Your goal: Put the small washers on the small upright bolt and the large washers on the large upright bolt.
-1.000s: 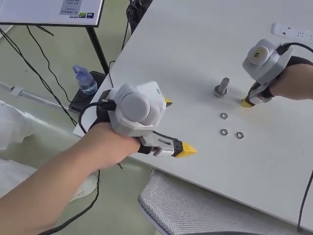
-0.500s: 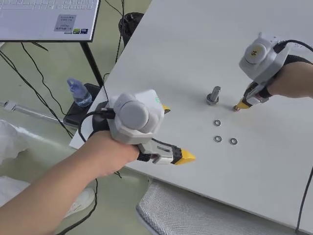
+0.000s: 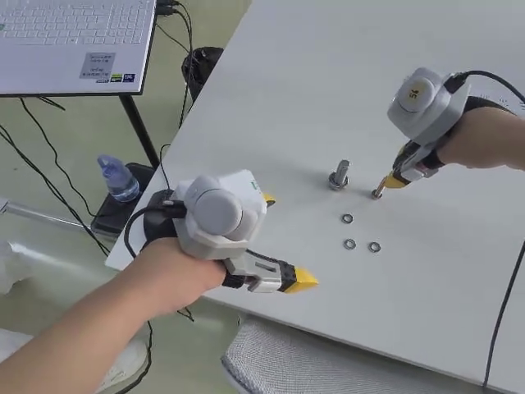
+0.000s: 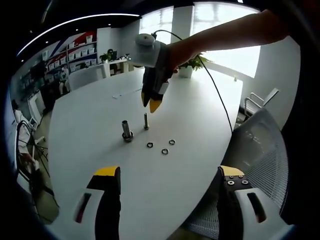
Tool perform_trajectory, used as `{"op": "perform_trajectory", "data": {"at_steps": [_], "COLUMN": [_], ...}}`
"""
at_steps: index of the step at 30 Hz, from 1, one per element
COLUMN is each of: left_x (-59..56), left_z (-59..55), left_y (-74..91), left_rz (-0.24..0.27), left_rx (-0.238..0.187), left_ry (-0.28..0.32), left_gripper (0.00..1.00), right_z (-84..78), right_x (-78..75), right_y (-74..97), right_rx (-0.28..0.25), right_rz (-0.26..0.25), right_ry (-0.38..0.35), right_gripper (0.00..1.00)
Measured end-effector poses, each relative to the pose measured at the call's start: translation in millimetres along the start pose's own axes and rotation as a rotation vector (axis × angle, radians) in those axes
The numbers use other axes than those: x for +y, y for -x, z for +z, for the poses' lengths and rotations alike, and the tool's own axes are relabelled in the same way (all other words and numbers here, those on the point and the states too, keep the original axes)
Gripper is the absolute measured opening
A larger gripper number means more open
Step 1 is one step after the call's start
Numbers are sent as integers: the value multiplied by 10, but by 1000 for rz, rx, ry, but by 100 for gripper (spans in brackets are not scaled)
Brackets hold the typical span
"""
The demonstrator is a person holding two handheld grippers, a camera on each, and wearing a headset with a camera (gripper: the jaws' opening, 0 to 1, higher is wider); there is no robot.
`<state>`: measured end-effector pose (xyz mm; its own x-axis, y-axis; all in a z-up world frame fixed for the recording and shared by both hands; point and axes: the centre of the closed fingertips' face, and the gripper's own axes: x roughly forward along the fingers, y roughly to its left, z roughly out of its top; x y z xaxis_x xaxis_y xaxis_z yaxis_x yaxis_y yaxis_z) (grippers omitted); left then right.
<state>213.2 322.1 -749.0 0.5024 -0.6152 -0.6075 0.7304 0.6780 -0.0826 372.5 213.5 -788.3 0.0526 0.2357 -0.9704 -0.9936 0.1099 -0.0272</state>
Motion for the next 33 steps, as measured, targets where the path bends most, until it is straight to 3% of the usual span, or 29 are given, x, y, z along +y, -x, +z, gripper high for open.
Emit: {"op": "perform_trajectory", "data": {"at_steps": [2,14,25,33], "left_x": [0,14,-13,-22], "left_z": [-1,-62,-122,-104], "left_y": [21,96,110,110], "left_rz": [4,15,10,6], "left_rx": [-3,2,14,10], "left_ry": [1,5,1,4], "left_gripper": [79,78,78,77], "right_z": [-17,-48,-187,-233], "right_x": [-32,158,452,579], "right_y": [-16,-4,-74,-112], "right_rx": [2,-31,-68,-105], "right_rz": [2,40,95,89], "right_ry": [1,2,21,54], "right_gripper": [25,27,32,32]}}
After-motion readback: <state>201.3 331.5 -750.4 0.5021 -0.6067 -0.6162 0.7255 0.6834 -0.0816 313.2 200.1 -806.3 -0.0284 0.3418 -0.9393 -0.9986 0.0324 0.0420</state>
